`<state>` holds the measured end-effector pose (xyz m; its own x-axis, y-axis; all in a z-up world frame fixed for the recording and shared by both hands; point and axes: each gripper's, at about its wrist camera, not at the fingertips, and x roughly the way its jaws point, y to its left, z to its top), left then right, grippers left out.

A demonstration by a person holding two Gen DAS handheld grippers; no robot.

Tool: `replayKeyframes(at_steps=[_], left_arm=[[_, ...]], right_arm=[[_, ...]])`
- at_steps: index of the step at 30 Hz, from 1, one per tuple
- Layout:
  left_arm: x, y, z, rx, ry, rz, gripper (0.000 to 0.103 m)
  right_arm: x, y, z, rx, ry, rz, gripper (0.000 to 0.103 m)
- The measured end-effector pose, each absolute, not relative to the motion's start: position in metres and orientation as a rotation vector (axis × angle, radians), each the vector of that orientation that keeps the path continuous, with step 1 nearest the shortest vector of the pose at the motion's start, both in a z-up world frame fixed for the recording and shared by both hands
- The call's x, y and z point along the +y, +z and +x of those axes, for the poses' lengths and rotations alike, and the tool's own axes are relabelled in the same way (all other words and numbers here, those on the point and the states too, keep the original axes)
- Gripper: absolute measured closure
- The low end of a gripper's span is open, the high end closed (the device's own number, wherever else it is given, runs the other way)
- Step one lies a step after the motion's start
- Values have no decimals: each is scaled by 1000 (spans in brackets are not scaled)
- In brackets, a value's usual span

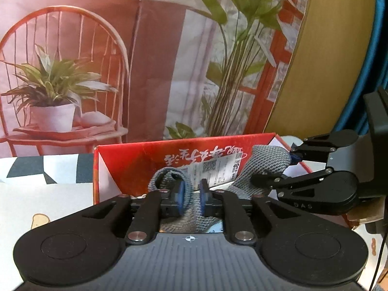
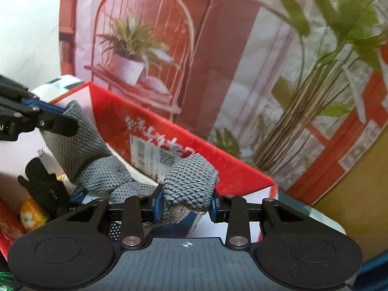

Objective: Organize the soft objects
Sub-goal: 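Open both tools to release the grey knit item into the box, then move both tools back down to the green tassel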

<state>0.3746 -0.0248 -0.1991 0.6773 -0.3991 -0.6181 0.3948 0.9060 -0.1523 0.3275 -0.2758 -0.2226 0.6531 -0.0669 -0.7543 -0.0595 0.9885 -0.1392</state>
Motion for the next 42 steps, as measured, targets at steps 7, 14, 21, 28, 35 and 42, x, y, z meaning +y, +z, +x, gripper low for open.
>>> replayKeyframes(at_steps=[7, 14, 21, 28, 35, 42], left_arm=[[-28, -192, 370, 670, -432, 35, 26], [-32, -175, 356, 623, -413, 82, 10], [-28, -161, 330, 594, -371, 112, 3], [-25, -154, 297, 591, -344, 109, 0], [-14, -154, 258, 590, -307, 46, 0], [-3, -159, 216, 574, -276, -8, 0]], right_arm=[[-273, -224, 328, 857, -20, -177, 36], [-278, -207, 314, 807, -64, -174, 10], [-281, -187, 292, 770, -85, -82, 1], [-282, -178, 258, 740, -124, 48, 0], [-275, -173, 215, 668, -135, 158, 0], [-266, -177, 173, 612, -143, 240, 0]])
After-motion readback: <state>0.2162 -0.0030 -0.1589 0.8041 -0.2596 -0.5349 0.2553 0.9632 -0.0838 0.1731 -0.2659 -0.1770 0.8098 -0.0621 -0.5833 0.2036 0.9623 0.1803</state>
